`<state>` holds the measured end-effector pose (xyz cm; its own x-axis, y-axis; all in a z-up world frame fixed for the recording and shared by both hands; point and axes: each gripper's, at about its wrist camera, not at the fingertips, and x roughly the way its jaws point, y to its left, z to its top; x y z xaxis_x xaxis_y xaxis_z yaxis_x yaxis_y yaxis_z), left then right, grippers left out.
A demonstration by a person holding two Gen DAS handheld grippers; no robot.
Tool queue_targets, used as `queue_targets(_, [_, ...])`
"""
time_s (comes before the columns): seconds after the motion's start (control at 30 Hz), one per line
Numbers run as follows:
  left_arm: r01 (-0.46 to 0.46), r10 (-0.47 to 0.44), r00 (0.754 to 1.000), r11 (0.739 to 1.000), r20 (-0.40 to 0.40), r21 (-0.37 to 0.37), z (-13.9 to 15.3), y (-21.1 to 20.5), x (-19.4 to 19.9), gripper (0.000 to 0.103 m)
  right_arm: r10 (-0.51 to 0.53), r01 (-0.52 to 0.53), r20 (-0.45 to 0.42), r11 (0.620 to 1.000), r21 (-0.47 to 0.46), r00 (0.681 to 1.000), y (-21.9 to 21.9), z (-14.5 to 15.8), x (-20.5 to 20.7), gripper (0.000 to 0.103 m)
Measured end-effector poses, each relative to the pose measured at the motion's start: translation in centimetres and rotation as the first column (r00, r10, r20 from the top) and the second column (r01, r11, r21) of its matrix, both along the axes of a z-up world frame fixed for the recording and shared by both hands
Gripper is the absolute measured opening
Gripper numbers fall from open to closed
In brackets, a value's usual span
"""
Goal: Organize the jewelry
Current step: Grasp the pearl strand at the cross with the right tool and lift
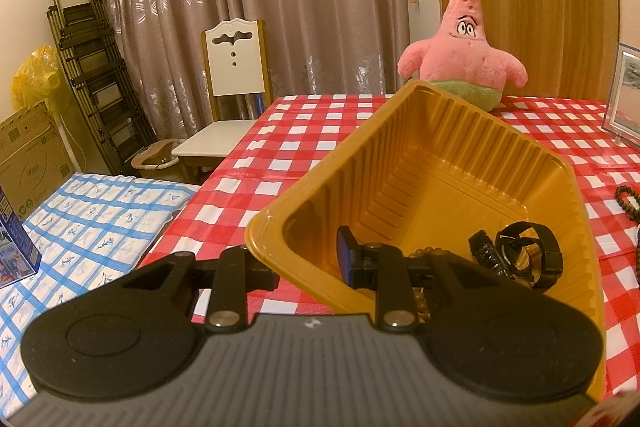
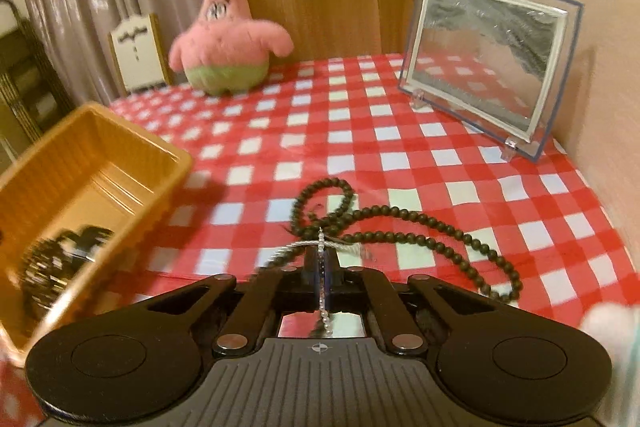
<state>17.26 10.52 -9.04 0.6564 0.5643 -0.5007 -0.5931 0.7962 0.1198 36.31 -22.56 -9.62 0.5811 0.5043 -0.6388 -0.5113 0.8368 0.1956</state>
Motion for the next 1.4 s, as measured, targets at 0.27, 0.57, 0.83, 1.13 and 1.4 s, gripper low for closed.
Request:
queue_targets(0.27, [0.002, -0.002, 1.0, 1.0, 0.0, 0.004, -0.2, 0.1, 0.0, 0.025, 0.129, -0.128, 0.01, 0.976, 0.177, 0.992, 1.5, 4.1, -4.1, 0.002])
queue_targets(0.57, [0.004, -0.004, 1.0, 1.0, 0.0, 0.008, -0.1, 0.0, 0.2, 0.025, 0.438, -0.41, -0.04, 0.868, 0.279, 0.898, 6.4, 5.6, -10.4, 0.002])
queue_targets(0.83, [0.01, -0.01, 1.0, 1.0, 0.004, 0.014, 0.0, -0.2, 0.2, 0.025, 0.494, -0.454, -0.065, 0.836, 0.308, 0.867, 5.8, 6.0, -13.3, 0.002])
queue_targets(1.13, [0.011, -0.011, 1.0, 1.0, 0.006, 0.018, 0.0, -0.3, 0.2, 0.025, 0.387, -0.364, 0.004, 0.865, 0.345, 0.922, 2.8, 10.7, -12.2, 0.002])
queue_targets(1.4, [0.013, -0.013, 1.0, 1.0, 0.006, 0.019, 0.0, -0.4, 0.2, 0.025, 0.306, -0.28, 0.0, 0.871, 0.404, 0.952, 1.9, 14.9, -9.6, 0.002])
